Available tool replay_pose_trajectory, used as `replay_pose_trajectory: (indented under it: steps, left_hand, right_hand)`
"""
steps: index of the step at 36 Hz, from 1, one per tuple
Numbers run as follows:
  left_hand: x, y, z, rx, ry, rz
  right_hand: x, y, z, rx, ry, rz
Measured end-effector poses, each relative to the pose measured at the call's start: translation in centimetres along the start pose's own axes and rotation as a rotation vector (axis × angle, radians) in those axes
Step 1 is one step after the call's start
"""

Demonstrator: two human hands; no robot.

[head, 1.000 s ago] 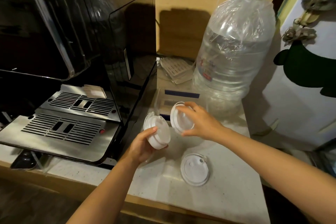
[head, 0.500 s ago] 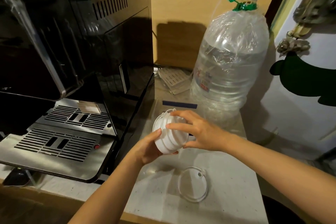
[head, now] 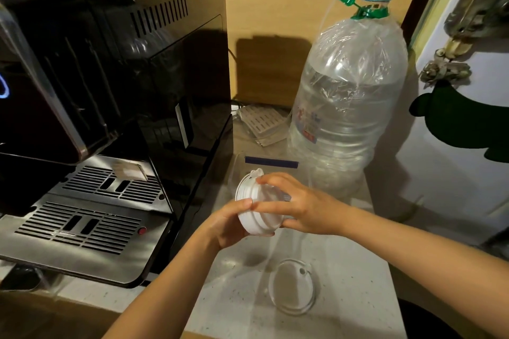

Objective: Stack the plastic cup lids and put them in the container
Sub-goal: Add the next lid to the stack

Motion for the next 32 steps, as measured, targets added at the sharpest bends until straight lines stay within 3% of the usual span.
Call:
replay_pose_trajectory:
  steps: [16, 24, 28, 32]
  left_hand:
    - [0.7, 0.3, 0.6, -0.076, -0.051, -0.029]
    - [1.9, 1.0, 0.4, -0.138, -0.064, -0.013]
    - [2.4, 1.5, -0.1, -0.189, -0.027, -0.049]
    - [3.4, 1.6, -0.5, -0.239, 0.037, -0.077]
  right_hand:
    - [-0.3, -1.8, 0.0, -0.028, -0.025, 0.044]
    - [-0.3, -1.8, -0.5, 0.069, -0.071, -0.051]
    - [-0.3, -1.8, -1.8, 0.125, -0.207, -0.004]
    - [-0.2, -2.8, -3.5, 0.269, -0.529, 0.106]
Point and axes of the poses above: each hand's wrist, its own z-axis towards the middle knuckle, its own y-axis out of the back of the hand, x = y × z, the point moved 2 cm from there along z, towards the middle knuckle, and after that the axes turned 1 degree about z, right-handed, at the moved point
